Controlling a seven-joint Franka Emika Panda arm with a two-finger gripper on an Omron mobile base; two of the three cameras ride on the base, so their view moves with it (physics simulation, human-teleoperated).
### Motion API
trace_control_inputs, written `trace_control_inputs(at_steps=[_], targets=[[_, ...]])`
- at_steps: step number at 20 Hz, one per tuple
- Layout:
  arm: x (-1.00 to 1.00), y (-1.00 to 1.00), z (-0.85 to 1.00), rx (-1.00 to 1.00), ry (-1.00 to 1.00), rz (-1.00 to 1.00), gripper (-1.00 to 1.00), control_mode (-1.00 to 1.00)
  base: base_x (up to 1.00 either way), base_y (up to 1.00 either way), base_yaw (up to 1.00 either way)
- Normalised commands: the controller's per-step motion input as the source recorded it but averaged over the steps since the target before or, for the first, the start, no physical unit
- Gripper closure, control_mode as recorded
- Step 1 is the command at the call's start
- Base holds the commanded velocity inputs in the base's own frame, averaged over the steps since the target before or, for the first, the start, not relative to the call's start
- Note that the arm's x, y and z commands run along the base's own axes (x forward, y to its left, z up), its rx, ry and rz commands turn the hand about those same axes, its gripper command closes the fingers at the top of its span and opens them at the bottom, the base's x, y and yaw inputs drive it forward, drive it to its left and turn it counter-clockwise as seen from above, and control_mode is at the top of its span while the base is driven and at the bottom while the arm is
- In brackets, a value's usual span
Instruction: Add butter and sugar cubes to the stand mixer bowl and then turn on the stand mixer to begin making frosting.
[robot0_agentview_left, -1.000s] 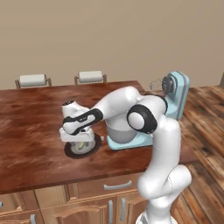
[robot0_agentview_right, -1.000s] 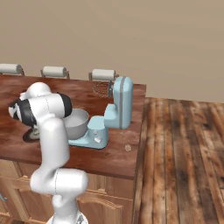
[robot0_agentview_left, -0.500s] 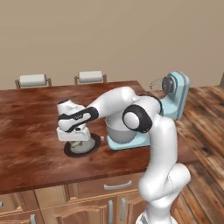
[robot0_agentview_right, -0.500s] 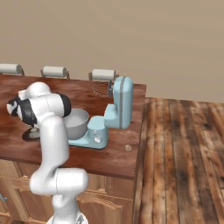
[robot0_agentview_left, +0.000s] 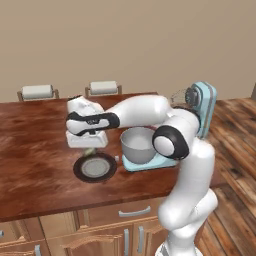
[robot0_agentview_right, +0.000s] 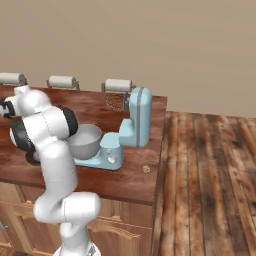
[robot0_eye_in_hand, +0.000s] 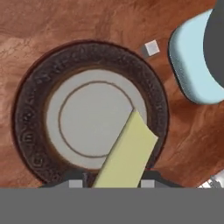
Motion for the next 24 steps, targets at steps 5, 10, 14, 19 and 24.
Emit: trace_control_inputs(at_steps=[5, 10, 14, 19, 24], targets=[[-0.26, -0.71, 0.93, 0.09, -0.02, 0.0, 1.0, -1.0, 0.0, 0.0, 0.0], [-0.26, -0.77, 0.41, 0.02, 0.0, 0.0, 1.0, -1.0, 0.0, 0.0, 0.0], [-0.15, -0.75, 0.22, 0.0, 0.0, 0.0, 1.0, -1.0, 0.0, 0.0, 0.0], [0.02, -0.76, 0.04, 0.0, 0.0, 0.0, 1.0, -1.0, 0.0, 0.0, 0.0], [0.23, -0.47, -0.01, 0.0, 0.0, 0.0, 1.0, -1.0, 0.0, 0.0, 0.0]])
